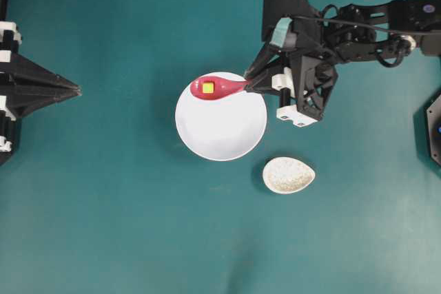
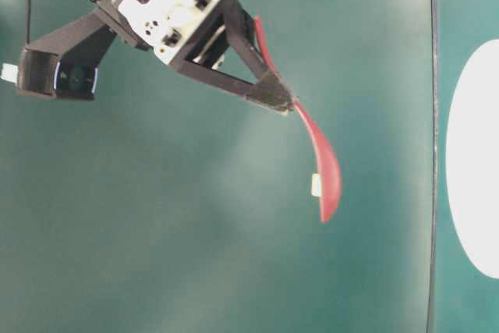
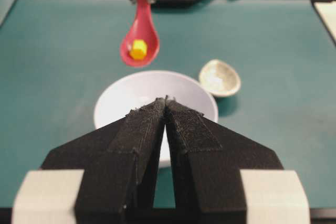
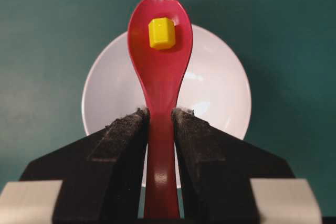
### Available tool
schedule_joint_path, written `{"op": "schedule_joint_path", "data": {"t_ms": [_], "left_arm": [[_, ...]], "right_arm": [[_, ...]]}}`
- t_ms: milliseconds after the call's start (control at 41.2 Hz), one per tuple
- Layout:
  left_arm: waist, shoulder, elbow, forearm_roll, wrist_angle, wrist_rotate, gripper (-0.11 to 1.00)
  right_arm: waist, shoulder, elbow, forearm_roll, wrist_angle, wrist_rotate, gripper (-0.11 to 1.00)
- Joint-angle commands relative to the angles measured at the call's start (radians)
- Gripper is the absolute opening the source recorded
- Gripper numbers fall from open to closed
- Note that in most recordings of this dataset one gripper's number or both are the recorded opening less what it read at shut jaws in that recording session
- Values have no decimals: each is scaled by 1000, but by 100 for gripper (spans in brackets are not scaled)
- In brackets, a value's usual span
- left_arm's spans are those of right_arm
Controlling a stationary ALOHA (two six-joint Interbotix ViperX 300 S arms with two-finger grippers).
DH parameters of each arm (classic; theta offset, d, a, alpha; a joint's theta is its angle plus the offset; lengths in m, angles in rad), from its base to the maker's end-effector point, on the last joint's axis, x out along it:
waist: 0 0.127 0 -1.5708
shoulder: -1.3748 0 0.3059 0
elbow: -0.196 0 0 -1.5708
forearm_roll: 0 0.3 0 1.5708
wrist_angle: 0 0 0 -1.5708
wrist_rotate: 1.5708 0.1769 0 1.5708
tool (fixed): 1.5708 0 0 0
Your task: Scoop the yellow hexagonal prism block from the bowl with a spoon using the right arm.
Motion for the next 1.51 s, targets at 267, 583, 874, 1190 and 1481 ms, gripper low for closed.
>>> {"op": "schedule_joint_path", "data": {"t_ms": [267,583,874,1190,1481], "left_arm": [[2,6,-31,3,-8,-2,8],[2,6,-31,3,-8,-3,8],[2,6,-31,3,-9,-3,8],[2,6,-32,3,-8,-3,8],[2,5,-32,3,-8,-3,8]], "right_arm": [[2,-37,-20,-3,-3,2,24],[2,-49,-20,-3,-3,2,24],[2,-51,-20,-3,-3,2,24],[2,-54,-20,-2,5,2,24],[-2,-83,-20,-3,6,2,24]]}}
